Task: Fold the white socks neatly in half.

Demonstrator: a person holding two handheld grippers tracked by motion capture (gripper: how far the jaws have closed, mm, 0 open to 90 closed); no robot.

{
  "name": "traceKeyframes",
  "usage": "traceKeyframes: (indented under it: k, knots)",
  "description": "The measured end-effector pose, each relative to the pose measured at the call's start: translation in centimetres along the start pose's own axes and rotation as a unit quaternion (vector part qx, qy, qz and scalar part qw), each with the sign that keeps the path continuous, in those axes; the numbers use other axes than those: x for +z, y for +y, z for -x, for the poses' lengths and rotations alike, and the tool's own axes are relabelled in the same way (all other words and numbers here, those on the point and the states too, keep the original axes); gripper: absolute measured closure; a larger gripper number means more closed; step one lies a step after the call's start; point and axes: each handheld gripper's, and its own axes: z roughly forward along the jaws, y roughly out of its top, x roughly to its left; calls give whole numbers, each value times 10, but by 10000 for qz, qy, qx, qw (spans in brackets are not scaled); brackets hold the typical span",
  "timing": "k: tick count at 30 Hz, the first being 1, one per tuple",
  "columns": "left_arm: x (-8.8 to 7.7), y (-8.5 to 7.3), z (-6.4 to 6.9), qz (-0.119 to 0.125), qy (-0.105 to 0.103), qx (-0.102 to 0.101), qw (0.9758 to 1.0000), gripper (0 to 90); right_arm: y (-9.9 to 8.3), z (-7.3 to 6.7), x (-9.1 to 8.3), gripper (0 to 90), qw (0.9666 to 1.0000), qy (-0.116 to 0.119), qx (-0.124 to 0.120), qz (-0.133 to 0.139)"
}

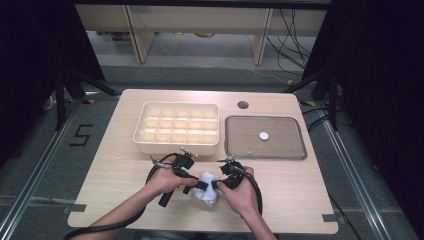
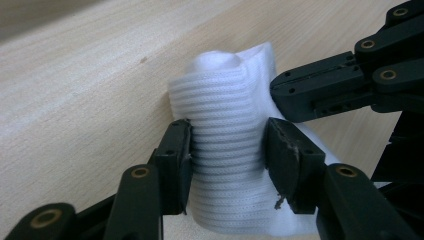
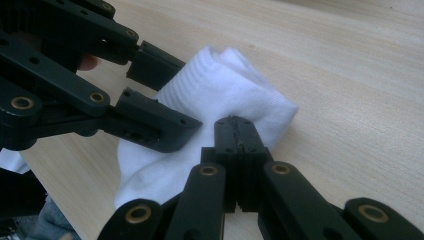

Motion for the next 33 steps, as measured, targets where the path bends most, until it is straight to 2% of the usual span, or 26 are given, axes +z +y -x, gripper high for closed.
traceKeyframes:
  k: [5, 12, 23, 27, 29, 30, 31, 32, 33]
  knots:
    - [2, 2, 1, -47, -6, -46, 10000, 567, -1, -1, 0, 900, 10000, -42, 79, -31]
    - [2, 2, 1, -93, -40, -9, 9999, 644, -1, -1, 1, 900, 10000, -44, 38, -14]
    - [2, 0, 4, 3, 23, 366, 9993, 721, -2, -2, 1, 887, 10000, -63, 28, 17]
    - [1, -1, 5, 57, 5, 476, 9989, 735, -2, -1, -2, 851, 10000, 44, 33, 77]
    - [2, -3, 7, 225, -91, 350, 9991, 739, -3, -2, -7, 841, 9996, 92, -14, 261]
    - [2, -3, 7, 226, -56, 366, 9991, 740, -3, -1, -12, 830, 9994, -16, -6, 332]
    - [0, -4, 5, 153, -64, 531, 9985, 741, -4, -1, -15, 821, 9992, -29, 50, 405]
    - [1, -5, 7, 306, -55, 463, 9984, 741, -4, -1, -20, 805, 9986, -28, 76, 522]
    - [0, -5, 7, 327, -80, 469, 9983, 742, -5, 1, -25, 795, 9976, 8, 4, 685]
